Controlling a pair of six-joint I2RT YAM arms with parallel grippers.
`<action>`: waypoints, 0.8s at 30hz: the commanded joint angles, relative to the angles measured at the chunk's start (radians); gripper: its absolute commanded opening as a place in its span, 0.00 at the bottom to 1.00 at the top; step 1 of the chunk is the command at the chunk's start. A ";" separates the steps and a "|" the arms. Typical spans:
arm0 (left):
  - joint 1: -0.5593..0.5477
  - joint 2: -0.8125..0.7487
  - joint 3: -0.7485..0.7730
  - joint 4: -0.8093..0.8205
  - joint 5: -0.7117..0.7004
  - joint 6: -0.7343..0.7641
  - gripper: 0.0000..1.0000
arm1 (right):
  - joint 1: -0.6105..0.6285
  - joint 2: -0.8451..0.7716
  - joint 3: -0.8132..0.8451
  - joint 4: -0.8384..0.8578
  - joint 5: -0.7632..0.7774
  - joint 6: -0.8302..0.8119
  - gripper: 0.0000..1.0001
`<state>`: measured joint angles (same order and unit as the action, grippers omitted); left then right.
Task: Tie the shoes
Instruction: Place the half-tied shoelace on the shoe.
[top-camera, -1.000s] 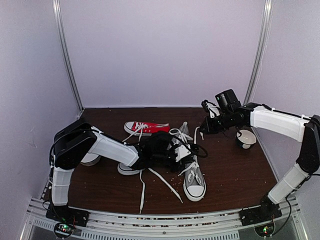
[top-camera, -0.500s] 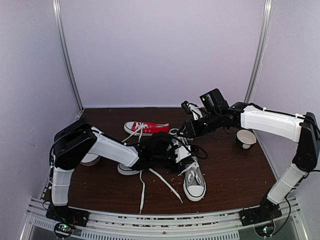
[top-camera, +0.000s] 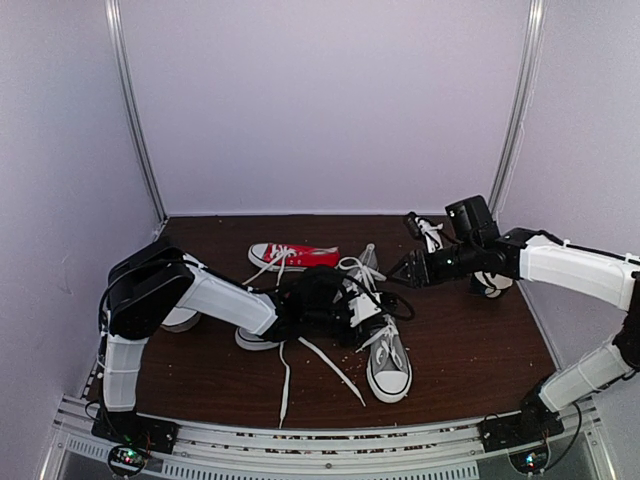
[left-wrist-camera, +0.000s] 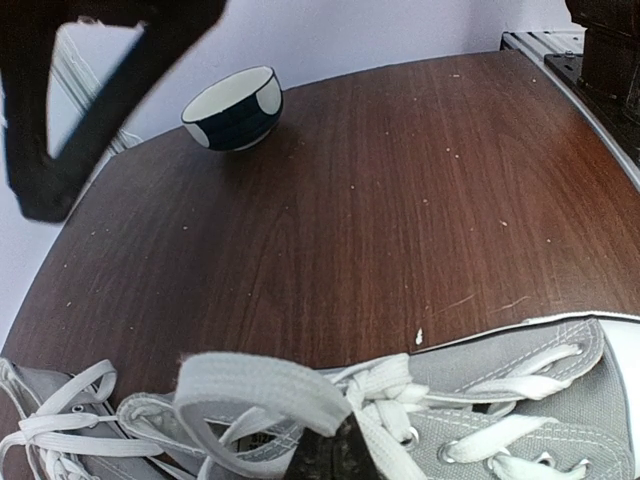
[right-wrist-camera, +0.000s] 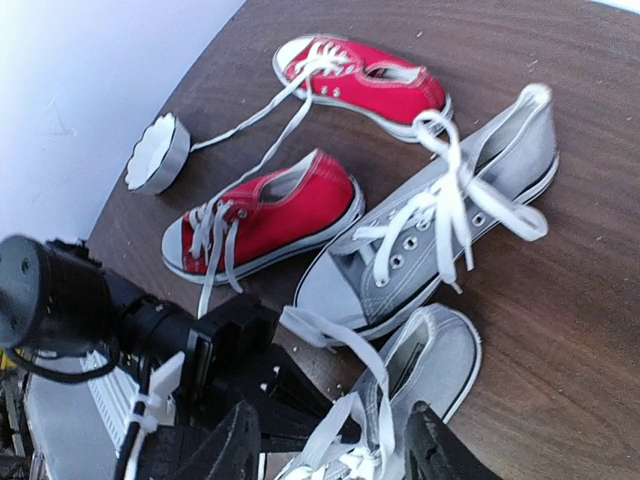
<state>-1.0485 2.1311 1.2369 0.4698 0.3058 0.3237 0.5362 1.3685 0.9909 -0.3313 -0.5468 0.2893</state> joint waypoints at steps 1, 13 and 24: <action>-0.005 -0.037 -0.010 0.032 -0.002 0.011 0.00 | 0.005 -0.024 -0.124 0.202 -0.183 -0.106 0.51; -0.004 -0.040 -0.007 0.018 -0.005 0.022 0.00 | -0.092 -0.057 -0.282 0.433 -0.421 -0.926 0.63; -0.002 -0.042 -0.005 0.014 -0.005 0.032 0.00 | -0.064 0.026 -0.227 0.247 -0.393 -1.269 0.66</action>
<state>-1.0485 2.1262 1.2366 0.4683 0.3054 0.3428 0.4511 1.3628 0.7513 -0.0799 -0.9524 -0.9024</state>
